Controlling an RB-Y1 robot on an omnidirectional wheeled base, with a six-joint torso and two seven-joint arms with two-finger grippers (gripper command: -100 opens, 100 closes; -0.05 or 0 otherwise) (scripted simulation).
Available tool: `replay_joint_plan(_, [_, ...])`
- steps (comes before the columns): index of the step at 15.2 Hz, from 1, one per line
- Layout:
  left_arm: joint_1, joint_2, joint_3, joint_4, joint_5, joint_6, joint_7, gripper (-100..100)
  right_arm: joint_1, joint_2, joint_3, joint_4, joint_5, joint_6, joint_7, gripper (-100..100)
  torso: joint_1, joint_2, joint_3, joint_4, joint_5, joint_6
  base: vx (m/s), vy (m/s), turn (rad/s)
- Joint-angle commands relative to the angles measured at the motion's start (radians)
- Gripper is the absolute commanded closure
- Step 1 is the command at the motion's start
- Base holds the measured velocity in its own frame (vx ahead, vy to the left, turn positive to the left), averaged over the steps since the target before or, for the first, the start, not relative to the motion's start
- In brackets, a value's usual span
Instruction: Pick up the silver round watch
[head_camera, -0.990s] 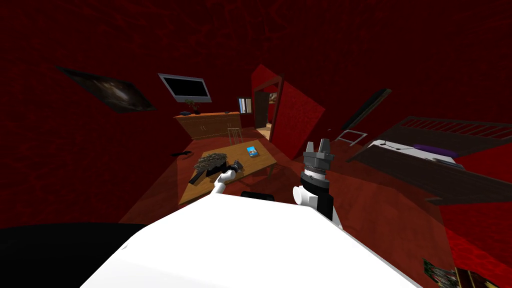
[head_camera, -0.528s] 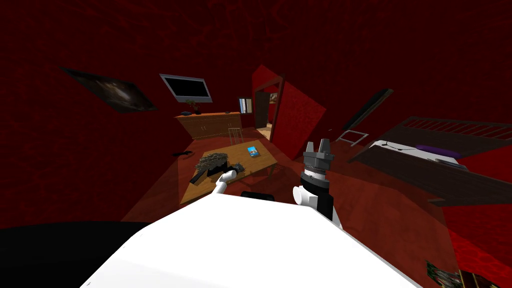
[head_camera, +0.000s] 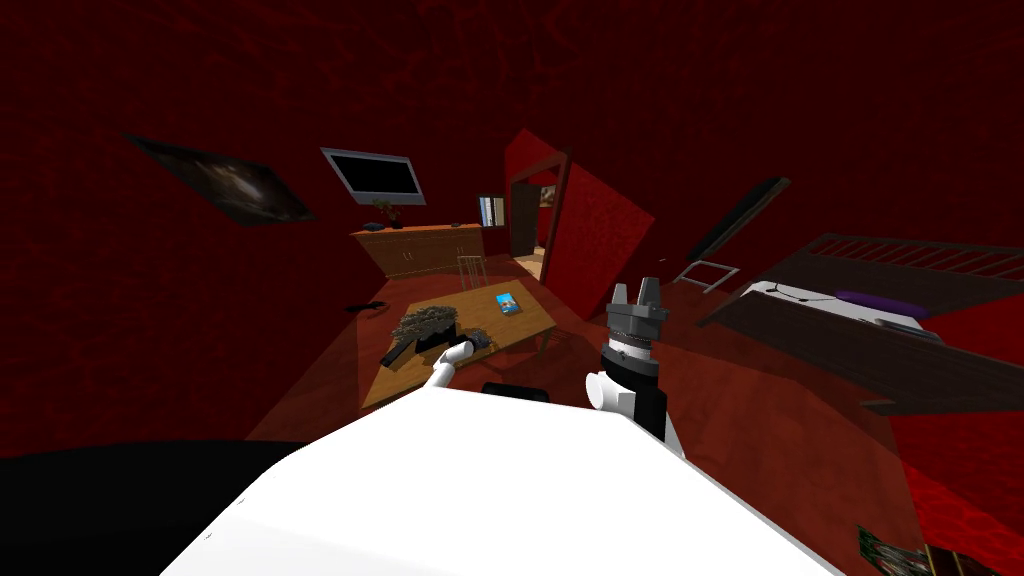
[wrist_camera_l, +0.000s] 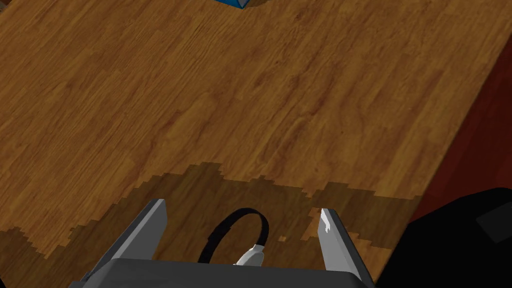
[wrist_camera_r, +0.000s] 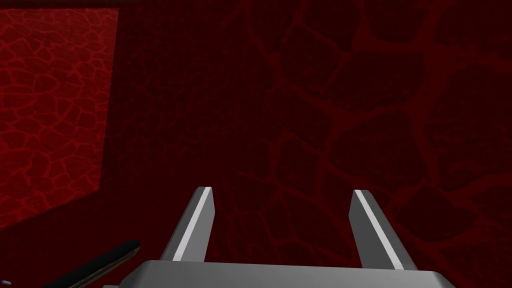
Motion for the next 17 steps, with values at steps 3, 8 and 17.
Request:
replay_joint_plan(3, [-0.006, -0.017, 0.000, 0.050, 0.004, -0.024, -0.006, -100, 0.000, 0.000, 0.000, 0.000, 0.000, 0.000, 0.000, 0, 0.000, 0.000, 0.000, 0.000, 0.000, 0.000, 0.012, 0.013, -0.007])
replay_joint_plan(8, [-0.004, -0.036, -0.001, 0.078, 0.002, -0.056, -0.019, 100, 0.000, 0.000, 0.000, 0.000, 0.000, 0.000, 0.000, 0, 0.002, -0.005, -0.003, -0.001, 0.000, 0.000, 0.070, 0.042, -0.032])
replay_joint_plan(17, [-0.009, -0.004, -0.002, 0.041, 0.011, -0.013, -0.004, 100, 0.000, 0.000, 0.000, 0.000, 0.000, 0.000, 0.000, 0, -0.005, 0.007, 0.004, 0.001, -0.001, 0.000, -0.040, -0.024, 0.022])
